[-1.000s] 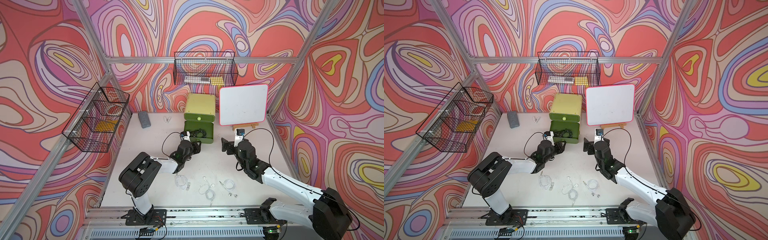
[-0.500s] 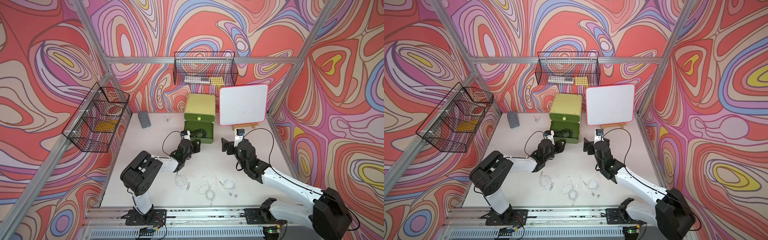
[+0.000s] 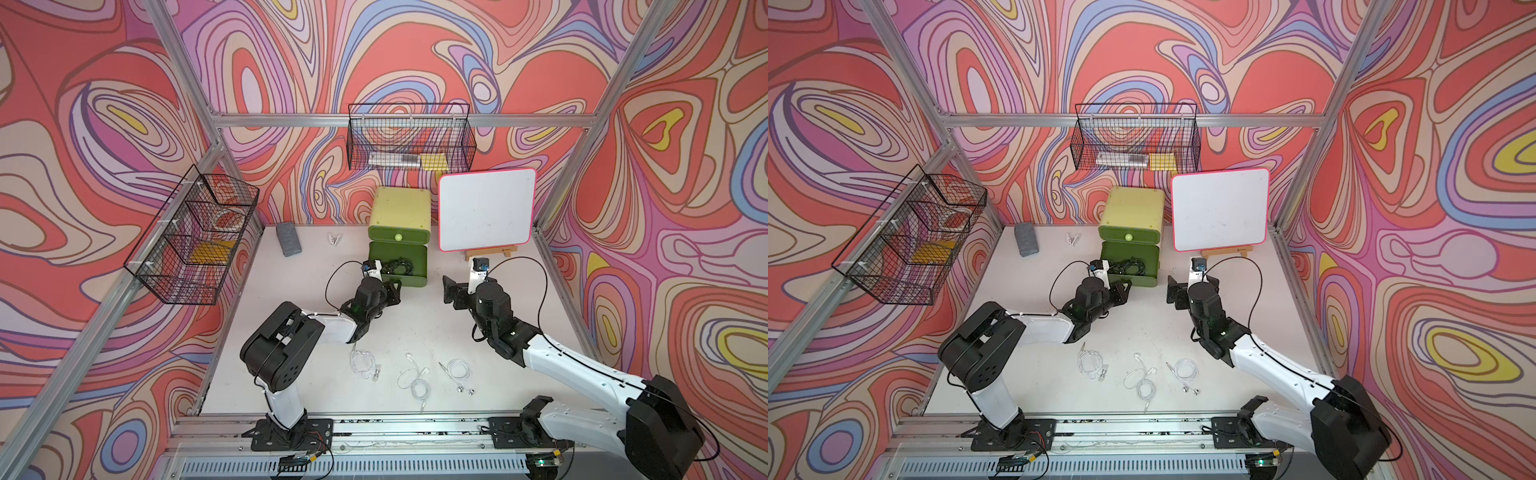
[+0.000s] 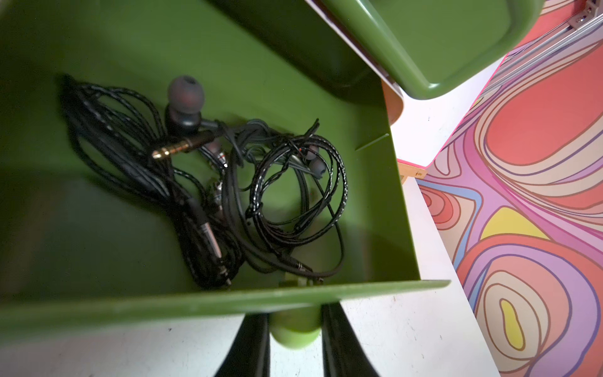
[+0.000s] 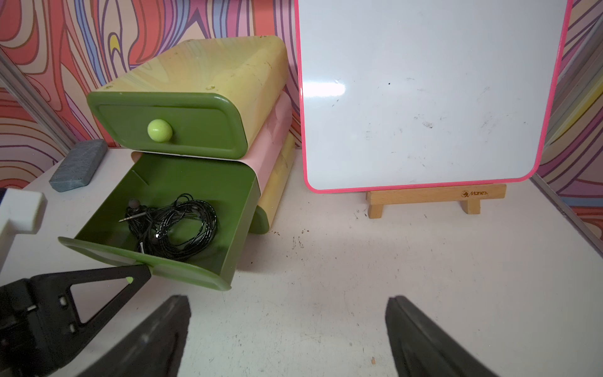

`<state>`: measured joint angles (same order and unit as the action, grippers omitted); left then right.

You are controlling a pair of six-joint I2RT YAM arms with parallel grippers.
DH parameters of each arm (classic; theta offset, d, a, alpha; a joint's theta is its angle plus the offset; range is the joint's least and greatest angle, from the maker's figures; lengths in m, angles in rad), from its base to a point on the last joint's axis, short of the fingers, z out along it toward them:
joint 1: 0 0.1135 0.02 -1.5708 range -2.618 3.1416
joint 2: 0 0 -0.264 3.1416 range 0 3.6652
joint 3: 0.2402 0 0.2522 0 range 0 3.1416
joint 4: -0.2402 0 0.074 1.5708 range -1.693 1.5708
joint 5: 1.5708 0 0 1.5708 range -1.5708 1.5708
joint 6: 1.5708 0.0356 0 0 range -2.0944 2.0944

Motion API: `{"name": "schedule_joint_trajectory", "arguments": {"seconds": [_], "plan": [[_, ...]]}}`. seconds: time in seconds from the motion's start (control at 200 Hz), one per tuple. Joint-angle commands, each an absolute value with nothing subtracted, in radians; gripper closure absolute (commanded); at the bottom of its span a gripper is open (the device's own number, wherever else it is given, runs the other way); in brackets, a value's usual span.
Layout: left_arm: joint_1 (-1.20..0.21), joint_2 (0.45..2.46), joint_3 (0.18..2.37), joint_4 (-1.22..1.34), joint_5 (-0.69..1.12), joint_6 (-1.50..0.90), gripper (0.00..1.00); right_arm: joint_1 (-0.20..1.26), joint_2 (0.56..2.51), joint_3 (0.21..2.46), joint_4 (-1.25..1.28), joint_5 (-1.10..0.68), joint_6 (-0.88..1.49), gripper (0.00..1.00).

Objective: Place the wired earphones into the drawer by color
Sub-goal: Close the drawer in the storage box.

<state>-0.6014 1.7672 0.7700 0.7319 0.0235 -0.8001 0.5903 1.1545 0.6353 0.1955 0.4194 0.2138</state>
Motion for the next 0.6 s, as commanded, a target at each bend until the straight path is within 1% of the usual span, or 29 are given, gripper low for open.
{"name": "schedule_joint_trajectory", "arguments": {"seconds": [0.0,0.596], "plan": [[-0.597,1.727,0.808,0.734,0.023,-0.764,0.77,0.587,1.160,0.624,0.216,0.430,0.207,0.04],[-0.583,1.757,0.861,0.726,0.011,-0.749,0.77,0.586,1.141,0.620,0.216,0.436,0.207,0.04]]}}
